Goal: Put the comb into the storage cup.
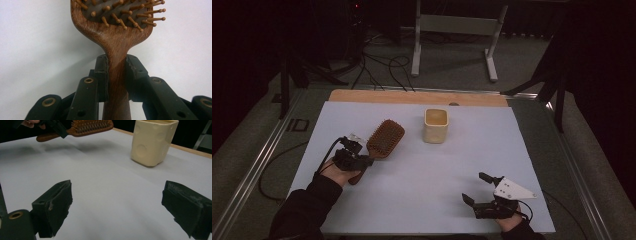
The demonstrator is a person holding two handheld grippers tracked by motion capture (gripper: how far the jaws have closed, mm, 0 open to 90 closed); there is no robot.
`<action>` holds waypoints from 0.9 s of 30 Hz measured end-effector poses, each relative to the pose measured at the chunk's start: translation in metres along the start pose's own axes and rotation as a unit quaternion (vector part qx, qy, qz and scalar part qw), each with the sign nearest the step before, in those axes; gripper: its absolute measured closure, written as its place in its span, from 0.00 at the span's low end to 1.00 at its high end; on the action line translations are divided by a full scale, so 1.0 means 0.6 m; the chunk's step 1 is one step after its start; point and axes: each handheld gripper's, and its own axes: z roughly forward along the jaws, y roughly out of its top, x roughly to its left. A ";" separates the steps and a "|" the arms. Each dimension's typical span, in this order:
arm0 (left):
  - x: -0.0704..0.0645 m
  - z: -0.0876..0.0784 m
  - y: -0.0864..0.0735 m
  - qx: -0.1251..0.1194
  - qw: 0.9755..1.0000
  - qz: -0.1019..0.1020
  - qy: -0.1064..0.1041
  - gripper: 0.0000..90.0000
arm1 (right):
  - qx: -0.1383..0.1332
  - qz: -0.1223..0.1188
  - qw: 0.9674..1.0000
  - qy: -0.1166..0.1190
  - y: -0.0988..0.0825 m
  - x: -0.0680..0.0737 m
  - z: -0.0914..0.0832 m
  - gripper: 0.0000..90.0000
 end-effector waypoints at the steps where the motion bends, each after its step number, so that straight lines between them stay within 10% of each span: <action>1: -0.002 -0.001 0.000 -0.002 1.000 0.003 0.000 0.82 | 0.000 -0.001 1.000 0.000 0.000 0.000 0.000 0.11; 27: -0.048 -0.054 0.019 -0.122 0.991 0.020 -0.045 0.82 | 0.005 0.002 1.000 -0.002 -0.001 -0.002 0.002 0.11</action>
